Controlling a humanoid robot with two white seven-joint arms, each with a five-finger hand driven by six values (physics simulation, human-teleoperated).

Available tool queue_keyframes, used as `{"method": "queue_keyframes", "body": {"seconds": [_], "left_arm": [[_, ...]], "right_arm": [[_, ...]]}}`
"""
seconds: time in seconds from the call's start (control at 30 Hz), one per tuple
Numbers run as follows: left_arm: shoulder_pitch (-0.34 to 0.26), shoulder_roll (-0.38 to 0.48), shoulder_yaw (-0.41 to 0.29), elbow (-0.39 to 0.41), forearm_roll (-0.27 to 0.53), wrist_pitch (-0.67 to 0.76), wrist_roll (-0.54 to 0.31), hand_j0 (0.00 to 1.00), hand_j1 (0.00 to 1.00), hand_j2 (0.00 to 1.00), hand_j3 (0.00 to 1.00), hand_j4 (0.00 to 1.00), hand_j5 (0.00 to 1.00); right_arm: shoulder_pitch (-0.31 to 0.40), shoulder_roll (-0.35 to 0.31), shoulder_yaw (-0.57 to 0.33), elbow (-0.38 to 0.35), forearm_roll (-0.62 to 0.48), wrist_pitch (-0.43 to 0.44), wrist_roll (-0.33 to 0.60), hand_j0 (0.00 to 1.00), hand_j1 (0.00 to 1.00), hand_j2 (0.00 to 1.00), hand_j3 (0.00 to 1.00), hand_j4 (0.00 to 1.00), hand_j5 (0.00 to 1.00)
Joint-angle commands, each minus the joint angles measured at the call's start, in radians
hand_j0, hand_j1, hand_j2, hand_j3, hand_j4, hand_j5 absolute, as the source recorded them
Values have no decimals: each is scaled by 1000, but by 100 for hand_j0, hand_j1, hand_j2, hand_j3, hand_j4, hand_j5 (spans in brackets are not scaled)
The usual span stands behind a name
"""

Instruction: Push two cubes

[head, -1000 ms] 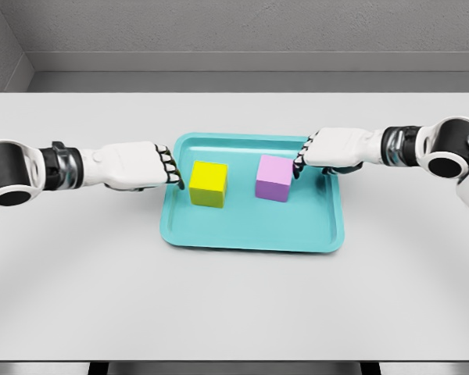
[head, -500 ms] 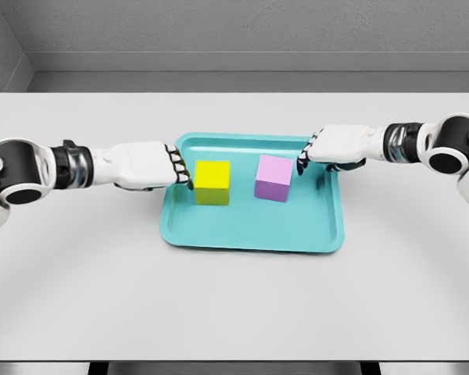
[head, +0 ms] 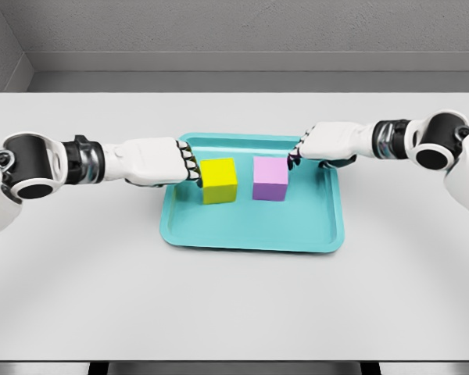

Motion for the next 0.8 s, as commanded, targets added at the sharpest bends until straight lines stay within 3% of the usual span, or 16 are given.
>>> {"method": "queue_keyframes", "body": {"seconds": [0.0,0.27,0.63,0.77], "left_arm": [[-2,-12,1,1,4,2,-3,78,78,78,78,78,78],[-8,-32,1,-3,4,2,-16,78,78,78,78,78,78],[-3,-22,7,-3,8,2,-16,78,78,78,78,78,78],[-3,-13,8,0,13,2,-16,78,78,78,78,78,78]], "right_arm": [[0,9,1,4,0,1,0,65,65,65,65,65,65],[2,19,1,3,0,1,0,65,65,65,65,65,65],[11,-34,1,-10,-1,1,0,65,65,65,65,65,65],[29,-122,-6,-119,-17,1,0,65,65,65,65,65,65]]}}
